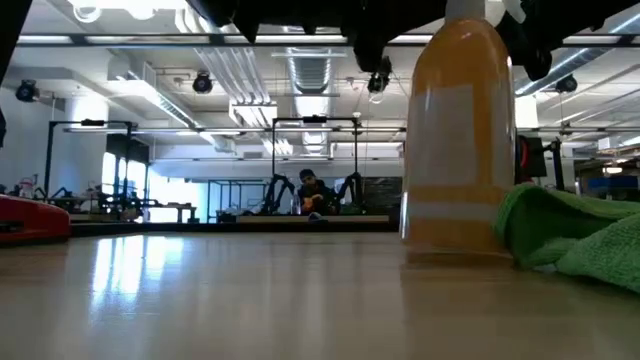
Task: Apply microfiber cloth
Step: Spray the front screen of the blue cellphone with the yellow spray bottle
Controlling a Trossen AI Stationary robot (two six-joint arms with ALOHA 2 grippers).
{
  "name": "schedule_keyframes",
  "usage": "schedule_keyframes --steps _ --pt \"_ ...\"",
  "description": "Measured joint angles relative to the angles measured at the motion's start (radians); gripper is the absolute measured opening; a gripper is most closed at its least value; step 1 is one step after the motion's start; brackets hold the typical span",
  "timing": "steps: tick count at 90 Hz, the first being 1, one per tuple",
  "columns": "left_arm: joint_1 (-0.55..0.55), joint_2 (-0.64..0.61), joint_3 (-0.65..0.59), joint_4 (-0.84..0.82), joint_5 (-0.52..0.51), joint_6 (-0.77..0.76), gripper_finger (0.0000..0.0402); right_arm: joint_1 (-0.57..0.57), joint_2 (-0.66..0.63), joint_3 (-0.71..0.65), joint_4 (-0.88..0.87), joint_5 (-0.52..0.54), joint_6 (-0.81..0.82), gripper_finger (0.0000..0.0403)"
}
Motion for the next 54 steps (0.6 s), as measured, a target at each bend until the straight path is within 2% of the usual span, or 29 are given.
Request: schedule_keyframes --steps 20,47,54 --pt "-0.015 -0.002 0.002 -0.027 -0.010 0.006 0.0059 0.000 0.000 0.000 0.000 -0.003 0.000 0.0008" --pt "-0.040 -0.037 0.002 -0.172 -0.013 0.037 0.0079 0.000 0.000 0.000 0.000 -0.022 0.005 0.0008" --pt "-0.041 -0.041 0.002 -0.188 -0.061 0.068 0.0081 0.000 0.000 0.000 0.000 -0.021 0.008 0.0008"
